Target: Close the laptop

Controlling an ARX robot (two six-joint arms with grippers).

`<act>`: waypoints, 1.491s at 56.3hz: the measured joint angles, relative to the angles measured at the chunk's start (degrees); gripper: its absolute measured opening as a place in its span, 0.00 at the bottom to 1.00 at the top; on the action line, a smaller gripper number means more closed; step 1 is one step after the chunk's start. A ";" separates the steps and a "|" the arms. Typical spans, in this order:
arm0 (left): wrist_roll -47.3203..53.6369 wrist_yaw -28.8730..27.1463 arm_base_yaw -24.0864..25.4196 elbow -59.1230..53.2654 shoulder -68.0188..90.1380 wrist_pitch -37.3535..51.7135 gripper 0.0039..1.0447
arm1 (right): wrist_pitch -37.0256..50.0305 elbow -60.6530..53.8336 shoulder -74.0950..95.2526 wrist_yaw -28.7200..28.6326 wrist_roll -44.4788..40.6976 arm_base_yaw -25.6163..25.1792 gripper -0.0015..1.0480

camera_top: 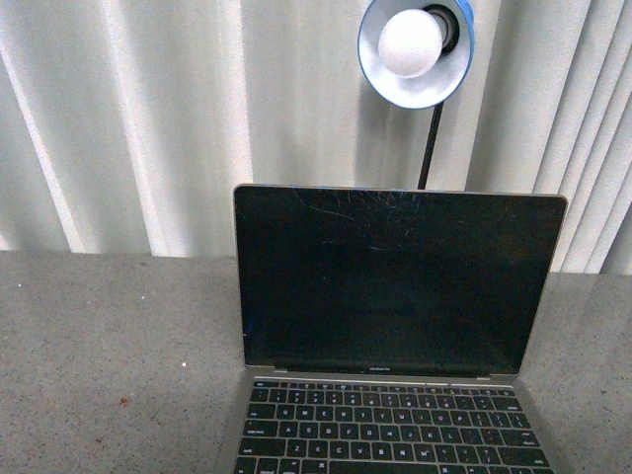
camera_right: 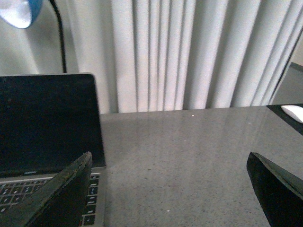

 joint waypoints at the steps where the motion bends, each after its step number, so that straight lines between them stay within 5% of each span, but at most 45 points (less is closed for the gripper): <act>1: -0.98 -3.08 -0.28 0.52 2.62 0.17 0.94 | 0.66 0.00 0.66 -0.09 0.02 -0.33 0.93; 8: -2.86 -3.58 1.60 1.77 15.17 10.34 0.94 | 11.45 0.09 10.21 -4.15 -0.52 -4.92 0.93; 25: 0.04 9.94 6.23 17.14 55.19 45.18 0.94 | 47.34 13.97 55.91 -19.10 -0.57 -21.33 0.93; 43: 7.63 17.33 6.69 39.36 81.57 46.27 0.94 | 40.22 43.28 86.68 -25.42 -7.37 -25.68 0.93; 56: 15.26 23.78 5.46 50.86 89.24 42.34 0.94 | 35.52 59.52 95.27 -35.89 -18.51 -26.03 0.93; 67: 24.30 31.58 2.58 59.25 93.09 32.85 0.94 | 30.77 67.69 100.78 -42.40 -27.54 -24.83 0.93; 84: 43.04 32.81 -2.69 73.42 98.75 17.66 0.94 | 19.89 78.36 106.99 -55.28 -43.01 -20.81 0.93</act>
